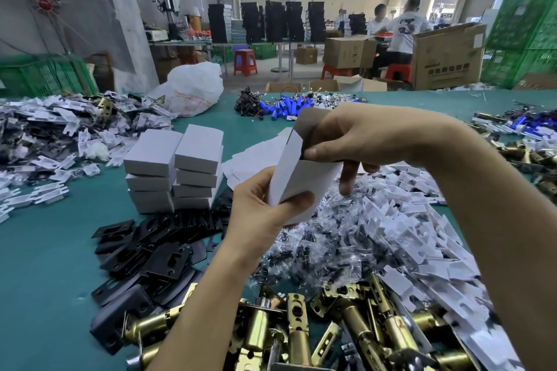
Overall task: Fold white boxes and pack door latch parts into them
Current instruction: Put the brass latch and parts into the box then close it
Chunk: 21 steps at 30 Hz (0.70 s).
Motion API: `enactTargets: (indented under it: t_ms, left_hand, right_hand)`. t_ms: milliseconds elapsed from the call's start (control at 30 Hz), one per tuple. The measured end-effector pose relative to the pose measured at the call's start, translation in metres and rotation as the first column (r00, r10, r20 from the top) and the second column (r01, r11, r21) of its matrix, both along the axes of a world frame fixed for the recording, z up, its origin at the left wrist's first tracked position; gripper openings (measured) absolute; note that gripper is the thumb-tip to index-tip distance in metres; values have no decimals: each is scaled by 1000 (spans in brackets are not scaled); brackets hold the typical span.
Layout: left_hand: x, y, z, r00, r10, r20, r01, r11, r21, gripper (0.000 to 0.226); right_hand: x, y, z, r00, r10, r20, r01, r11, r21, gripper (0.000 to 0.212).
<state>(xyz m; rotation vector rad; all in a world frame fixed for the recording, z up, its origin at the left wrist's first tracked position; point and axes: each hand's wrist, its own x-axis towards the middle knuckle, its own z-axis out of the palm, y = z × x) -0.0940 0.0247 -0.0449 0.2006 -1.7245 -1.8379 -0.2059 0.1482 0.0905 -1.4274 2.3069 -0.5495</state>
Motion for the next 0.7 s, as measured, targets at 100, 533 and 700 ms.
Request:
enactTargets:
  t_ms: [100, 533, 700]
  left_hand:
    - [0, 0, 0, 1000, 4, 22, -4, 1000, 8, 43]
    - [1, -2, 0, 998, -54, 43, 50, 995, 84, 42]
    - [1, -3, 0, 998, -50, 38, 47, 997, 69, 45]
  right_hand:
    - [-3, 6, 0, 999, 44, 9, -44, 999, 1, 29]
    - [-1, 2, -9, 902, -64, -427, -85, 943, -321, 15]
    - [1, -1, -14, 831, -41, -555, -217, 895, -390, 13]
